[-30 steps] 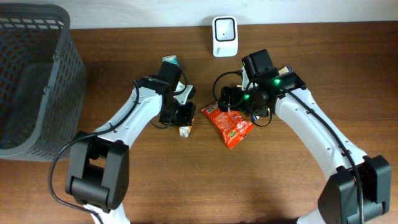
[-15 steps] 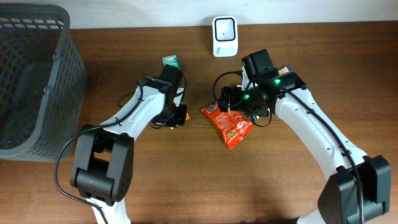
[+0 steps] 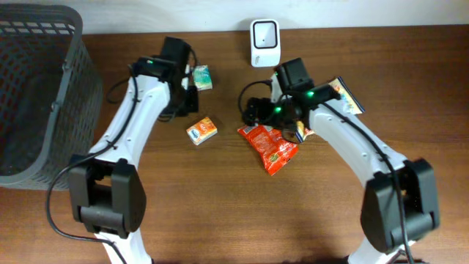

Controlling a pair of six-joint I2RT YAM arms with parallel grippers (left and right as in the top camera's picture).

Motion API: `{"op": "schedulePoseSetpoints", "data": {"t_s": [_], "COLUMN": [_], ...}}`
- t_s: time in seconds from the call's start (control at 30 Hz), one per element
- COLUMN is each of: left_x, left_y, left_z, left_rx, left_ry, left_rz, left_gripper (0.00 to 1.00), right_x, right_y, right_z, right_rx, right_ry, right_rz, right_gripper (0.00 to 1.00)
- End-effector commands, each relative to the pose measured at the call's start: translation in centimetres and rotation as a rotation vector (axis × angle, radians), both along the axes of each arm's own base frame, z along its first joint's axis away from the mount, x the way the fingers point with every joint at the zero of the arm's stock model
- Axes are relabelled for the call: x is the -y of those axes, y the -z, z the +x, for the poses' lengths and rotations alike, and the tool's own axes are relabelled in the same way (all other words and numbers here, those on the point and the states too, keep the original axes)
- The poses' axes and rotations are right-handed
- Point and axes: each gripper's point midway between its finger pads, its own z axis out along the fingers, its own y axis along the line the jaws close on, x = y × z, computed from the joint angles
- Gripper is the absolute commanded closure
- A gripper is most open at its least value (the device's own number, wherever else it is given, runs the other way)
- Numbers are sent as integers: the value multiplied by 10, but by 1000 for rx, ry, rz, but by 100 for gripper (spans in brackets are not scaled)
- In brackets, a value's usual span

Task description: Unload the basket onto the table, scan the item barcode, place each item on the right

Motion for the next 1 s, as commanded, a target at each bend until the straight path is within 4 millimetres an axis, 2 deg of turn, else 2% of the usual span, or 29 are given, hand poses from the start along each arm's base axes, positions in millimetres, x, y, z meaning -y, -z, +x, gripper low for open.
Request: {"op": "schedulePoseSetpoints", "data": {"t_s": [0.0, 0.03, 0.07, 0.1, 0.13, 0.17, 0.23, 0.4, 0.53, 0.6, 0.83, 0.97], "left_x": [-33, -39, -48, -56, -63, -67, -72, -76, -99, -99, -100, -101], "left_y": [-3, -3, -3, -3, -3, -4, -3, -1, -2, -1, 7, 19], "left_z": [4, 3, 3, 3, 4, 3, 1, -8, -9, -13, -22, -33], "left_rx": [-1, -7, -9, -7, -3, -3, -14, -49, -40, -54, -86, -129], "left_ry": [-103, -117, -132, -145, -156, -163, -170, -171, -193, -210, -237, -231], "left_rz": [32, 36, 56, 84, 113, 128, 140, 163, 298, 293, 295, 305], "left_gripper": [100, 93, 55, 21, 1, 1, 1, 1, 1, 1, 1, 1], "right_x": [-44, -53, -64, -67, -66, -67, -73, -102, -118, -126, -135, -138], "right_y": [9, 12, 19, 27, 36, 42, 54, 67, 64, 62, 64, 76], "right_z": [-3, -3, 1, 4, 6, 8, 11, 11, 7, 4, -5, -9], "right_rx": [-64, -64, -57, -62, -78, -95, -128, -135, -121, -132, -148, -181], "right_ry": [34, 42, 62, 104, 168, 209, 264, 251, 260, 279, 301, 338], "right_rz": [104, 116, 120, 105, 87, 85, 107, 166, 182, 202, 196, 185], "right_gripper": [2, 2, 2, 2, 1, 4, 28, 33, 33, 32, 37, 40]}}
